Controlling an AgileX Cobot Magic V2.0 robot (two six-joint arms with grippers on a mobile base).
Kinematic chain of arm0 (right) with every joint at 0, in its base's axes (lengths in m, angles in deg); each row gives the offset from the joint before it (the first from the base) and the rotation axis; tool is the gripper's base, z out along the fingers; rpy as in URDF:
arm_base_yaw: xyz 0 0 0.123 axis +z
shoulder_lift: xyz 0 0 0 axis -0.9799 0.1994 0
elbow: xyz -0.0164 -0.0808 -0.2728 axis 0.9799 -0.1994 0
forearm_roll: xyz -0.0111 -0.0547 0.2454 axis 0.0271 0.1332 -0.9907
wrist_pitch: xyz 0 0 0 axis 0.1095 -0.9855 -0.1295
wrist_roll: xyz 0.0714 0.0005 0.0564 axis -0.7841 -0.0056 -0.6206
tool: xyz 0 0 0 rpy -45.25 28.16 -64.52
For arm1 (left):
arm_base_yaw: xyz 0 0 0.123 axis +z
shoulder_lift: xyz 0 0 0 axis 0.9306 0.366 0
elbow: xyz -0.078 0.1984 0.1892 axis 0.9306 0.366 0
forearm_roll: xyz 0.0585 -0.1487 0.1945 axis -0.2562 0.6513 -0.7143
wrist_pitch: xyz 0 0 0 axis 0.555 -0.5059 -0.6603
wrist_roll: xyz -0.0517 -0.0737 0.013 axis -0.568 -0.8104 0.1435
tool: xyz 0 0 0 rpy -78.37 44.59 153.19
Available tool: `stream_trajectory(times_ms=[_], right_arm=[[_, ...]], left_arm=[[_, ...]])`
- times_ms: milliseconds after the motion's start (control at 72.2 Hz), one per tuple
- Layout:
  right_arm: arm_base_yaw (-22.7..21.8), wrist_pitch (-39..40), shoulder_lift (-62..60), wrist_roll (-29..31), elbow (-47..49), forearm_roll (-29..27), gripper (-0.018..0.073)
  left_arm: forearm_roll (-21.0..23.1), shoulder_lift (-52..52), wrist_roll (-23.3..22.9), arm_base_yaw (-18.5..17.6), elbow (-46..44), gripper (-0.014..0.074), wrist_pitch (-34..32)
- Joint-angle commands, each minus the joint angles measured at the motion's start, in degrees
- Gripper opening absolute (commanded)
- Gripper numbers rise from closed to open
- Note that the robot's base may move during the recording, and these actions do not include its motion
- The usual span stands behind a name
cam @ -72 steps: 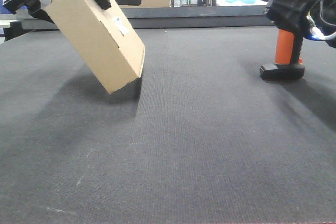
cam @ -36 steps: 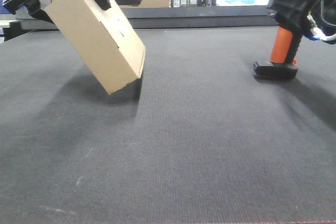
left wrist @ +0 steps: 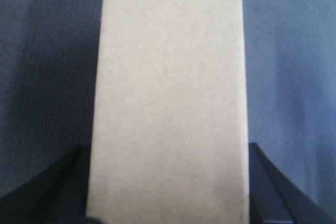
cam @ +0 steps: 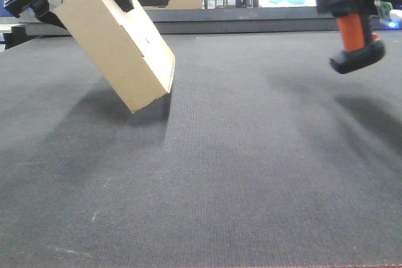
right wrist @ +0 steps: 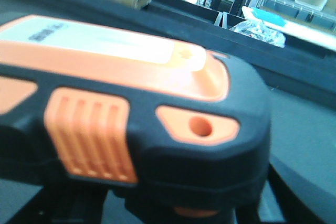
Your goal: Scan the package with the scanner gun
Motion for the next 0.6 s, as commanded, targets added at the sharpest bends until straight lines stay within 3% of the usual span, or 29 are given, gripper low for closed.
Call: stream_trajectory(times_ms=[0,304,498,581], right_arm=[[-0.07,1.7,-1.24,4.66,0.34,-0.59,-0.0157],[-0.07,2.16,-1.13,2.44,0.34,-1.51,-0.0157],[-0.07,5.49,0.89,-11.5,0.34,-7.66,-0.0159],[-0.07,9.81,3.14,-17.28,0.34,-7.88,-0.0159]], left_arm=[[0.83,-0.23,0.08,-0.4,-0.13,-0.0111,-0.51],[0.83,-0.23,0.08,-0.4,-0.13,-0.0111,0.07],[0.83,-0.23,0.08,-0.4,-0.13,-0.0111,0.07],[0.83,-0.23,0.08,-0.4,-0.13,-0.0111,0.15]])
